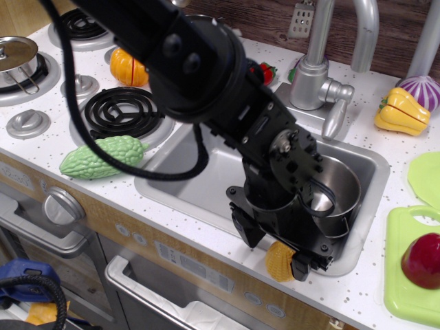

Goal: Put corn in pot which is in sink

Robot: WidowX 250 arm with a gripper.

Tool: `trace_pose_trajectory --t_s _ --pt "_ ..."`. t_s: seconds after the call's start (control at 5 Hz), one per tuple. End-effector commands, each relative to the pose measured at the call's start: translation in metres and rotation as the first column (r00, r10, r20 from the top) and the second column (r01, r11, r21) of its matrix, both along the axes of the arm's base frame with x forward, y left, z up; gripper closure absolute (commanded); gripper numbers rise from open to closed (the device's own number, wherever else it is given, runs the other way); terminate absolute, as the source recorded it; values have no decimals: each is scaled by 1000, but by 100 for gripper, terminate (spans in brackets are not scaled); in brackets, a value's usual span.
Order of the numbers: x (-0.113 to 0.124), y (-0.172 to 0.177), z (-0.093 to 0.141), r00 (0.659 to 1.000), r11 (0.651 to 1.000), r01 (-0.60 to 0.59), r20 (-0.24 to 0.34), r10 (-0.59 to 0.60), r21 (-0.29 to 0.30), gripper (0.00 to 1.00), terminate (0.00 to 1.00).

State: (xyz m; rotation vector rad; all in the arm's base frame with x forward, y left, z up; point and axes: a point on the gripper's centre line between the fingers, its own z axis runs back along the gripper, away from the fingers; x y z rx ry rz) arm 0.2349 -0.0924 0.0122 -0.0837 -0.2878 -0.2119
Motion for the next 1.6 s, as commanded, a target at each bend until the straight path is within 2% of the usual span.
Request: trace_pose_trajectory --t_s 0.0,0.4,0.8,1.0,1.4 --pt "3 -1 2 1000 1000 -14 25 15 -24 100 0" --pt "5 -7 7 998 1000 4 64 -5 22 100 0" --pt "36 -8 36 990 987 99 91 -110 126 100 0" --pt "52 -13 41 982 977 117 129 -141 177 100 0" --pt "78 -19 36 961 954 180 167 -223 240 100 0"
